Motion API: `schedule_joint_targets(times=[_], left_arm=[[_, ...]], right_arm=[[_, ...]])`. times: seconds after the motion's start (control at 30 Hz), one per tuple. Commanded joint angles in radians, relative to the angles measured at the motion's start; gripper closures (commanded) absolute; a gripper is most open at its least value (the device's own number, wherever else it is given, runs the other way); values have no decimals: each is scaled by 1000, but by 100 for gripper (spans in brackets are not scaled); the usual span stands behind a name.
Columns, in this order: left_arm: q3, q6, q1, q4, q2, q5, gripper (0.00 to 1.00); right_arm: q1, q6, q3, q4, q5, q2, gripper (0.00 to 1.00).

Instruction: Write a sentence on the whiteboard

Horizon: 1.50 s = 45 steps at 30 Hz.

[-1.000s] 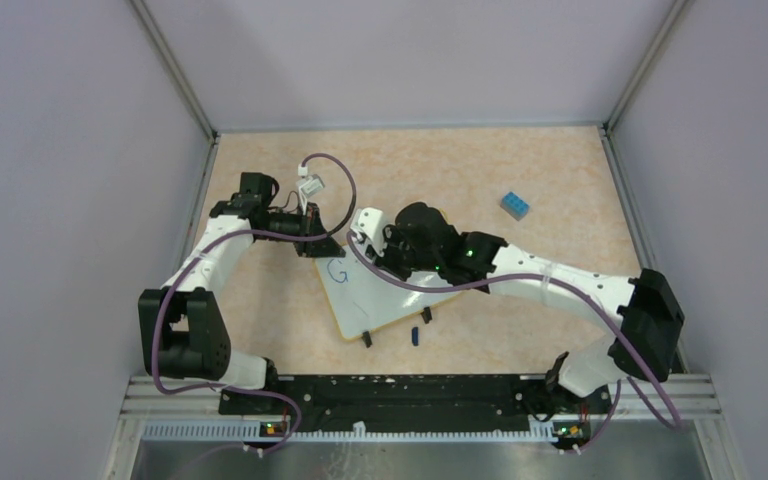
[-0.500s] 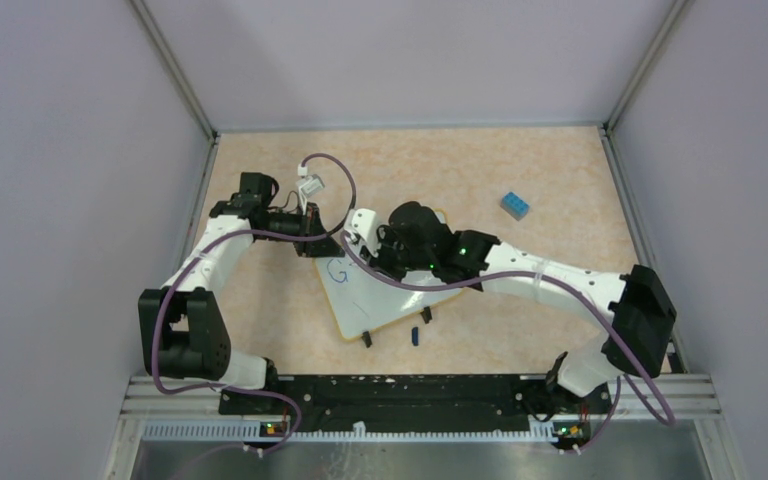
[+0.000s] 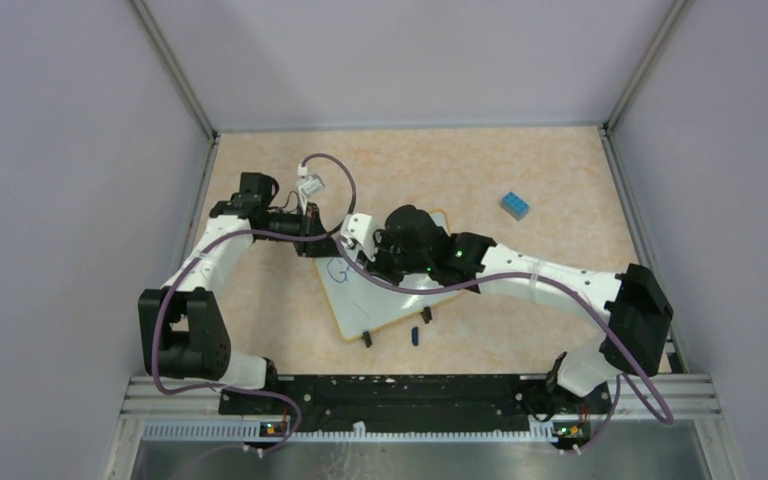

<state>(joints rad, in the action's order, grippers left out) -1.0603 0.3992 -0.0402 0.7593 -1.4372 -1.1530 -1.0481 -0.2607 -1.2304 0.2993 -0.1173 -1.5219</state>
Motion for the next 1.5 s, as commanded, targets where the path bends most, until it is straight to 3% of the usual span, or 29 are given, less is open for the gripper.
schedule_joint_targets(times=[0.0, 0.5, 1.47], left_arm=[[-2, 15, 3, -6, 14, 46, 100], [-6, 7, 3, -12, 8, 45, 100], [-6, 9, 3, -13, 6, 38, 100]], right_arm=[[-2, -9, 31, -2, 32, 19, 100], [25, -23, 74, 16, 75, 75, 100], [40, -29, -5, 10, 114, 48, 100]])
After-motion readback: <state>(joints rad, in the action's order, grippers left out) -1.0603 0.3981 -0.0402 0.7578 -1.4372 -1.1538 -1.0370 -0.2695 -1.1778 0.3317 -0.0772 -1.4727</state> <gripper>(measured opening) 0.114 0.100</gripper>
